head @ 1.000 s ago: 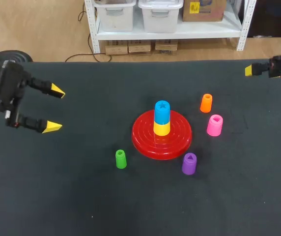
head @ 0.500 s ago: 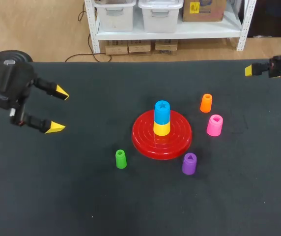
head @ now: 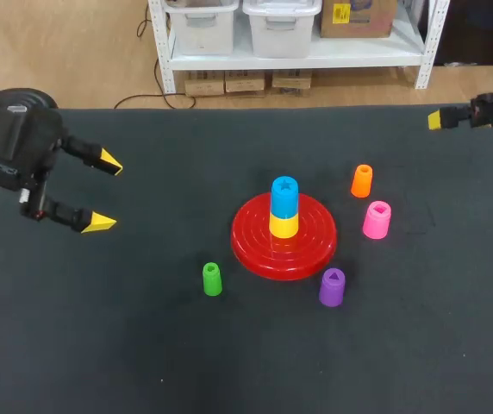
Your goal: Pick up and stack the cylinders on the red base in this order: pink,purple,orange,green
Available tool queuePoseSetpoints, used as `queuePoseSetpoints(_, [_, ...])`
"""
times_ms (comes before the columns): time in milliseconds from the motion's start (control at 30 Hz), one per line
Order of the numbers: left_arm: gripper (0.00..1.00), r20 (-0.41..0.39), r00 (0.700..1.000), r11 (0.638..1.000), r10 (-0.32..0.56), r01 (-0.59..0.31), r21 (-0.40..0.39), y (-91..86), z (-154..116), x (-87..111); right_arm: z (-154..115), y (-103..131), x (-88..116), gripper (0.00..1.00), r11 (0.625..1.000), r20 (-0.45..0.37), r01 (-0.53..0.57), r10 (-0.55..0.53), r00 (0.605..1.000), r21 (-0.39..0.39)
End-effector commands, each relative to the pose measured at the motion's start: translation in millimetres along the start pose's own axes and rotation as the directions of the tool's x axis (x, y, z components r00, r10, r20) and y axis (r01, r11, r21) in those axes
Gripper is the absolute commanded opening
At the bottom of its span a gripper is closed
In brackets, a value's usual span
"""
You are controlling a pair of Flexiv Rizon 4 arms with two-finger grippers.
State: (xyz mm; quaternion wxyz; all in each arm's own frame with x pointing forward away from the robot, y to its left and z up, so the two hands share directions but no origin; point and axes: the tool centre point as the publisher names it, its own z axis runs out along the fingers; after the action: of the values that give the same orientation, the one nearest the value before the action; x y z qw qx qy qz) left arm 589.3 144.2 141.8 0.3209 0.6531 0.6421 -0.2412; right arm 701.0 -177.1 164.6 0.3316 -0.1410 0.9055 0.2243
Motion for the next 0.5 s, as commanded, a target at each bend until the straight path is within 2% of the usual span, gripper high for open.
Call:
queuePoseSetpoints(33, [1.0, 0.0, 1.0, 1.0, 0.001, -0.001, 0.001, 1.1, 1, 0.7, -25, 21, -5, 1.0, 0.997, -0.086, 0.035, -0.029, 0.996, 0.069])
queuePoseSetpoints(233, [1.0, 0.0, 1.0, 1.0, 0.001, -0.001, 0.001, 1.1, 1, 0.7, -23, 39, 8, 1.0, 0.993, -0.242, 0.074, -0.05, 0.969, 0.088])
queuePoseSetpoints(500, [1.0, 0.0, 1.0, 1.0, 0.001, -0.001, 0.001, 1.1, 1, 0.7, -7, 58, 43, 1.0, 0.98, -0.417, 0.147, -0.08, 0.905, 0.131])
